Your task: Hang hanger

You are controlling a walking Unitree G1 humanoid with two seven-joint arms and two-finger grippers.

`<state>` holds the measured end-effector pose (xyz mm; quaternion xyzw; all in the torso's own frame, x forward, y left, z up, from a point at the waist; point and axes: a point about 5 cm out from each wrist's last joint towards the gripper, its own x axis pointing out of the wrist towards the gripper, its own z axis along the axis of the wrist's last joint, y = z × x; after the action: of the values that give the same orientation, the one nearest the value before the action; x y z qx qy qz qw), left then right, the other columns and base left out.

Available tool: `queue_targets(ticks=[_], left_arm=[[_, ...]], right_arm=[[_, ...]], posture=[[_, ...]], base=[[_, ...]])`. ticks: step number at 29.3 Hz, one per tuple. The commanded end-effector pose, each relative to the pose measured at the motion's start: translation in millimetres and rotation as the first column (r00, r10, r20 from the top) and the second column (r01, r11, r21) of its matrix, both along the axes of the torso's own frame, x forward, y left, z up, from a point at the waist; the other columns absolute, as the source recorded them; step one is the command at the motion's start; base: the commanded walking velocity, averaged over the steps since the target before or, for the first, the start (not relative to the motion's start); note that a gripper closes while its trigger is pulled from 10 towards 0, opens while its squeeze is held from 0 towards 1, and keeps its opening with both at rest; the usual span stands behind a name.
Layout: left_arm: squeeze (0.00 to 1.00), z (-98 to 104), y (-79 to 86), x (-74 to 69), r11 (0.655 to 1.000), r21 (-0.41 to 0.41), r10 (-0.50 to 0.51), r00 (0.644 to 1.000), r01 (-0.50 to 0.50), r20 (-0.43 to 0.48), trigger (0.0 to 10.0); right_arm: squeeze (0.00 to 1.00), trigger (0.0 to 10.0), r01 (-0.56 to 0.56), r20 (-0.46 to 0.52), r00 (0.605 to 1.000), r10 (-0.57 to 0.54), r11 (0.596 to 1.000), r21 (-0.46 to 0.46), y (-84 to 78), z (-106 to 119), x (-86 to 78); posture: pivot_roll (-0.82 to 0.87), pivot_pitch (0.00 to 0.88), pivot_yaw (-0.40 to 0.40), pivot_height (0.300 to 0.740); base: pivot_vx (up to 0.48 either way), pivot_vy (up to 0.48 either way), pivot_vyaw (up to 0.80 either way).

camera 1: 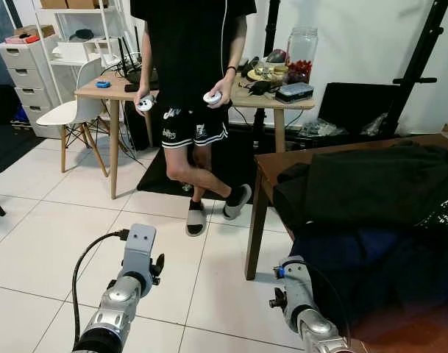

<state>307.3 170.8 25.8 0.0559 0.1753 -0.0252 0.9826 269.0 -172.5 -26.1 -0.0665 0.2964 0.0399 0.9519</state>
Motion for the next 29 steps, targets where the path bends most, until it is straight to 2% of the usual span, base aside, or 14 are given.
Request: queue_targets(ticks=[1,8,24,29], left_arm=[[0.0,-4.6,-0.3,-2.2,1.0,-0.023,0.006,1.0,-0.007,-0.023,10.0],[0.0,-4.9,2.1,-3.0,0.999,-0.032,0.029,0.999,-0.03,-0.023,10.0],[0.0,-4.5,3.0,-3.6,0.999,-0.025,0.027,1.0,-0.027,-0.014,10.0],[0.0,-4.3,1.4,-3.6,0.998,-0.052,0.02,1.0,-0.021,-0.011,10.0]], right_arm=[[0.0,10.0,-0.009,0.003,1.0,0.009,1.0,0.004,3.9,0.3,1.0],[0.0,10.0,-0.01,0.002,1.0,0.01,1.0,0.006,4.7,-0.1,0.6],[0.0,10.0,-0.007,-0.004,1.0,0.007,1.0,0.005,4.5,-1.8,-1.5],[0.0,10.0,-0.005,-0.005,1.0,0.005,1.0,0.005,4.5,-2.0,-1.7]], posture=[[0.06,0.0,0.02,0.74],[0.06,0.0,0.019,0.74],[0.06,0.0,0.021,0.74],[0.06,0.0,0.022,0.74]], base=[[0.0,-0.349,0.0],[0.0,-0.377,0.0],[0.0,0.0,0.0],[0.0,0.067,0.0]])
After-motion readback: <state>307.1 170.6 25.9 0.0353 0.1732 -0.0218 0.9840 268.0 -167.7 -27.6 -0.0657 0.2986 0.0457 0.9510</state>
